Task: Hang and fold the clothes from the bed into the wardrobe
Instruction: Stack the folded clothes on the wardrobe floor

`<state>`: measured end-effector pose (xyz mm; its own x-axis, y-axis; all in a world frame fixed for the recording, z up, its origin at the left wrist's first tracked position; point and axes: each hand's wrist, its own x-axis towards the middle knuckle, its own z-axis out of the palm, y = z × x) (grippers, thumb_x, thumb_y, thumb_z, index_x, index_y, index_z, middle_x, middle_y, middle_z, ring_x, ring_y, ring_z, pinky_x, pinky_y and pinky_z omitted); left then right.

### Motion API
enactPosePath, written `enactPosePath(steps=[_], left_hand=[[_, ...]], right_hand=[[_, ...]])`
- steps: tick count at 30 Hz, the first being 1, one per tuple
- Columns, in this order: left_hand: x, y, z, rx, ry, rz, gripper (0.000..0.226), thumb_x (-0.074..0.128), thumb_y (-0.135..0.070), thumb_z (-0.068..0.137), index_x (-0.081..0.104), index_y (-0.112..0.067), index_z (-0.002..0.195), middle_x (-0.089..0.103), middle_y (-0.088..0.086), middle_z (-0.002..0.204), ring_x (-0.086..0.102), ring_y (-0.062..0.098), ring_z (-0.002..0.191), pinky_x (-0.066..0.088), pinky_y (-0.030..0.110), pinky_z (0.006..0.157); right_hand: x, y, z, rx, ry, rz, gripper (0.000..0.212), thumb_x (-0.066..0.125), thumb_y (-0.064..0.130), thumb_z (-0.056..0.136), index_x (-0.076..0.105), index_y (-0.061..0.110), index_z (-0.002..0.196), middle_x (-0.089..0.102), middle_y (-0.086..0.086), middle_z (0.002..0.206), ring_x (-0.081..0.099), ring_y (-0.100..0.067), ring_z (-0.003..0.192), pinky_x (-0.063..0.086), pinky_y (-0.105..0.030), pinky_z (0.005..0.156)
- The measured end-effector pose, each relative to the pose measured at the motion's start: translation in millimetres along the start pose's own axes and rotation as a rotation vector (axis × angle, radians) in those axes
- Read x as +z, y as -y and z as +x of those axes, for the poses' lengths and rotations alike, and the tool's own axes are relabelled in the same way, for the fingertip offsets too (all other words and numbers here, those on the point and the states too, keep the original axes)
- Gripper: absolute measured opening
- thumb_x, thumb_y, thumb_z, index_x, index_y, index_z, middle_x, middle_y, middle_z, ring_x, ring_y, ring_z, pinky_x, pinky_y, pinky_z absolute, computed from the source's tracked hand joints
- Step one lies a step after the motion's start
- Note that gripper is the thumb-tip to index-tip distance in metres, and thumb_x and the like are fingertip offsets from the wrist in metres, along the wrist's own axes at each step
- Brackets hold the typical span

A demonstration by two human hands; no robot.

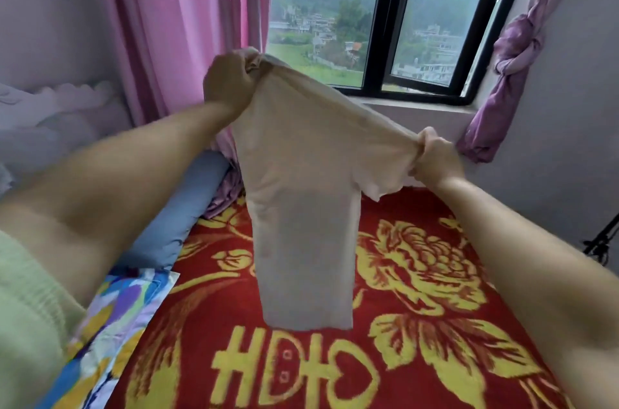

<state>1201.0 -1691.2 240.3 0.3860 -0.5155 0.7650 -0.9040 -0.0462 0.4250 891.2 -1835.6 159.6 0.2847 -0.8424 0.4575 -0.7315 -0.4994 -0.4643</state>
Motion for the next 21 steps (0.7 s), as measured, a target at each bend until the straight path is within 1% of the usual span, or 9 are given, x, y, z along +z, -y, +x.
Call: enactPosePath(steps=[2,5,7,10,13,16,17,19,21], left_hand=[[-9.5,-12.1,-0.7,0.086,-0.049,-0.086,0.033,0.055,-0.04,0.093,0.069,-0.011,0.102,0.07,0.01,0.094,0.062,0.024,0.086,0.04,0.026,0.069],[-18.4,-25.5,-35.4,0.277,-0.028,-0.146,0.042,0.054,-0.043,0.089,0.069,-0.004,0.09,0.064,0.012,0.074,0.055,0.019,0.067,0.039,0.029,0.061],[-9.1,-25.4,-86.5,0.415,0.063,-0.186,0.04,0.056,-0.042,0.088,0.071,-0.005,0.09,0.066,0.01,0.072,0.056,0.017,0.061,0.041,0.025,0.057],[24.2,-0.7,-189.7,0.561,0.271,-0.203,0.03,0.052,-0.037,0.093,0.068,-0.013,0.1,0.071,0.008,0.079,0.067,0.024,0.061,0.053,0.032,0.052],[67.1,38.5,-319.2,0.668,0.51,-0.177,0.015,0.038,-0.029,0.101,0.052,-0.024,0.101,0.064,0.0,0.066,0.06,0.021,0.049,0.042,0.024,0.037],[106.6,72.3,-460.0,0.551,0.862,0.005,0.006,0.041,-0.043,0.094,0.041,-0.038,0.097,0.045,-0.013,0.048,0.048,0.001,0.038,0.031,0.018,0.03],[116.1,82.6,-498.1,0.483,0.987,0.076,0.013,0.043,-0.047,0.086,0.037,-0.04,0.096,0.04,-0.014,0.045,0.046,0.0,0.037,0.025,0.016,0.03],[130.2,93.8,-575.6,0.453,1.318,0.076,0.021,0.046,-0.037,0.077,0.038,-0.033,0.096,0.046,-0.012,0.053,0.047,0.002,0.041,0.02,0.023,0.034],[135.7,95.9,-640.8,0.526,1.534,0.087,0.029,0.051,-0.031,0.081,0.041,-0.028,0.108,0.056,-0.005,0.074,0.059,0.014,0.061,0.03,0.026,0.042]], right_hand=[[-11.7,-3.9,6.2,0.023,-0.065,0.16,0.012,0.045,-0.002,0.082,0.051,0.003,0.091,0.064,-0.021,0.089,0.062,-0.037,0.085,0.052,-0.049,0.077],[-16.1,-21.6,-2.3,0.039,-0.15,0.184,0.011,0.047,0.001,0.085,0.057,0.004,0.086,0.065,-0.02,0.09,0.06,-0.035,0.088,0.048,-0.039,0.075],[-3.4,-45.6,-21.5,0.041,-0.115,0.148,0.012,0.05,0.003,0.086,0.061,0.003,0.088,0.065,-0.02,0.09,0.058,-0.033,0.087,0.037,-0.031,0.069],[44.5,-92.5,-69.5,0.098,0.046,0.098,0.014,0.052,0.001,0.085,0.065,0.005,0.088,0.062,-0.017,0.089,0.056,-0.031,0.084,0.031,-0.027,0.068],[121.2,-146.7,-144.3,0.163,0.252,0.012,0.019,0.05,-0.01,0.081,0.066,-0.004,0.089,0.061,-0.023,0.094,0.057,-0.036,0.091,0.031,-0.029,0.071],[194.1,-209.2,-233.4,0.279,0.465,-0.051,0.023,0.05,-0.017,0.078,0.066,-0.01,0.093,0.061,-0.029,0.102,0.057,-0.04,0.101,0.034,-0.033,0.081],[213.2,-228.1,-261.0,0.305,0.505,-0.056,0.024,0.049,-0.018,0.078,0.066,-0.01,0.093,0.061,-0.029,0.104,0.057,-0.039,0.102,0.034,-0.032,0.083],[249.7,-261.8,-323.2,0.359,0.616,-0.06,0.028,0.046,-0.019,0.078,0.067,-0.004,0.089,0.063,-0.024,0.106,0.059,-0.037,0.104,0.037,-0.029,0.084],[274.5,-287.9,-380.9,0.447,0.773,-0.083,0.033,0.042,-0.016,0.079,0.068,0.005,0.083,0.065,-0.019,0.108,0.059,-0.035,0.104,0.042,-0.032,0.085]])
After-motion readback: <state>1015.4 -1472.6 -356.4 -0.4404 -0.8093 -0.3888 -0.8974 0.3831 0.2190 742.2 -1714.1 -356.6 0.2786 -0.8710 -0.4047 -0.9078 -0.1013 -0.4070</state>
